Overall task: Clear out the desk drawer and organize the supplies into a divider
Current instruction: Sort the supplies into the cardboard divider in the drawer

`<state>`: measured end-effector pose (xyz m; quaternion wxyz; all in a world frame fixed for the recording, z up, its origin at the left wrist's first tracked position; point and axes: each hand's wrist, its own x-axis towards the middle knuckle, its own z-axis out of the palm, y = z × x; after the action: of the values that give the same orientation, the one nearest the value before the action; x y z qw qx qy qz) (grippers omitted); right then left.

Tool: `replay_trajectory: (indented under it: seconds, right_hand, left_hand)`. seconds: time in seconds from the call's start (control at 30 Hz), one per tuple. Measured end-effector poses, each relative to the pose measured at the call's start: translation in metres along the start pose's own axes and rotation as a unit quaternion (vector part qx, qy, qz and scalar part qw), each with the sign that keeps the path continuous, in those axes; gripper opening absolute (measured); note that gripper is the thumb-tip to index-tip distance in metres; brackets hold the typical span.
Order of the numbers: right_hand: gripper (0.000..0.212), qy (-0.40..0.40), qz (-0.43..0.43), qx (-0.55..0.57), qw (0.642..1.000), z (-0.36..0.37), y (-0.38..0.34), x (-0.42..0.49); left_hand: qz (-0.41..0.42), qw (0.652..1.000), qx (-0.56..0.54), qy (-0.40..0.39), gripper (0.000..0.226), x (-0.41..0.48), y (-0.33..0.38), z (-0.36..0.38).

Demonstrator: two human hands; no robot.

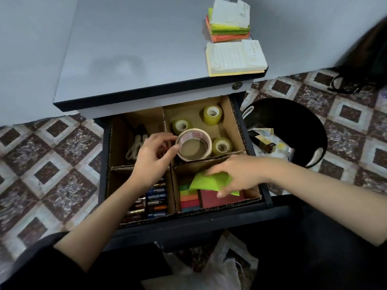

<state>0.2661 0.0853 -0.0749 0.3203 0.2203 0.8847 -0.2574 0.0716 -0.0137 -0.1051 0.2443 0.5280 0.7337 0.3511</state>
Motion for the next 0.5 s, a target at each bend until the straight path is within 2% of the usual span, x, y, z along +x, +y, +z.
replay_trajectory:
  seconds: [0.13, 0.27, 0.43, 0.5]
  right_hand:
    - [0.082, -0.030, 0.029, -0.152, 0.988, 0.014, -0.002, 0.018]
    - [0.087, -0.026, 0.034, -0.165, 0.985, 0.013, -0.003, 0.023]
    - [0.080, -0.021, 0.041, -0.189, 0.981, 0.012, -0.004, 0.027]
    - [0.084, -0.019, 0.040, -0.213, 0.976, 0.010, -0.005, 0.027]
  left_hand:
    - [-0.010, 0.999, -0.040, 0.024, 0.032, 0.000, -0.006, 0.003]
    - [0.000, 0.998, -0.046, 0.031, 0.028, 0.000, -0.010, 0.003]
    - [-0.005, 0.998, -0.064, 0.018, 0.032, -0.002, -0.011, 0.002]
    - [-0.002, 0.998, -0.061, 0.018, 0.029, -0.003, -0.010, 0.002]
